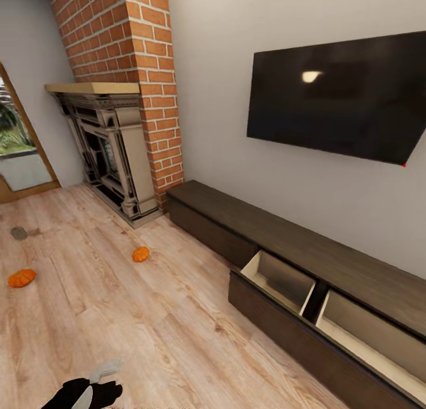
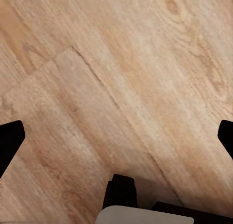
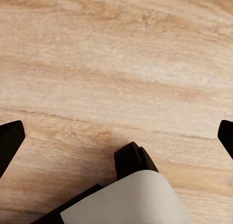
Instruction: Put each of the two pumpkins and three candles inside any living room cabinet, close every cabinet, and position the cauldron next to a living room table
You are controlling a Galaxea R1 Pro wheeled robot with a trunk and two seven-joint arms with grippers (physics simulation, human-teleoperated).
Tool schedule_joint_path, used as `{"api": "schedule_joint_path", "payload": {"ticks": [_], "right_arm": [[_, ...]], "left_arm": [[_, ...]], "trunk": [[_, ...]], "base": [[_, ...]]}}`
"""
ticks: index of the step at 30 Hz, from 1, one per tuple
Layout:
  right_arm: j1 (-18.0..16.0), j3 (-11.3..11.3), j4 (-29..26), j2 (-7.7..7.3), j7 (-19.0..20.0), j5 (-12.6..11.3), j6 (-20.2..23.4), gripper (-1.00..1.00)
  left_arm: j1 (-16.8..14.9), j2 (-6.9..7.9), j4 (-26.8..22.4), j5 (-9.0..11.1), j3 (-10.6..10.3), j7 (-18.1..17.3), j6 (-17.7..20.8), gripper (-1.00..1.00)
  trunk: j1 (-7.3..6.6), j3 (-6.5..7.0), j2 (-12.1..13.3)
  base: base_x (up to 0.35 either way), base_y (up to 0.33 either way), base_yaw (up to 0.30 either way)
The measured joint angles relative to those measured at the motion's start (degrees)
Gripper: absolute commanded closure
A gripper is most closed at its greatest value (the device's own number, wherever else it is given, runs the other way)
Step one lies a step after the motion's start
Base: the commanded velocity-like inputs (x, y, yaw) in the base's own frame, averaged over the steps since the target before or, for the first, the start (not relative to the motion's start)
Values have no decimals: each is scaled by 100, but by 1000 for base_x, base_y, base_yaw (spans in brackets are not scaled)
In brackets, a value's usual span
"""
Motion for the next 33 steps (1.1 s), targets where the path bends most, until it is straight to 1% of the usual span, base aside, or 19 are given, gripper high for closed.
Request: {"api": "schedule_joint_path", "payload": {"ticks": [33], "right_arm": [[-2, 5, 0, 2, 2, 0, 0, -100]], "left_arm": [[0, 0, 0, 0, 0, 0, 0, -100]], "trunk": [[0, 0, 0]], "base": [[0, 0, 290]]}}
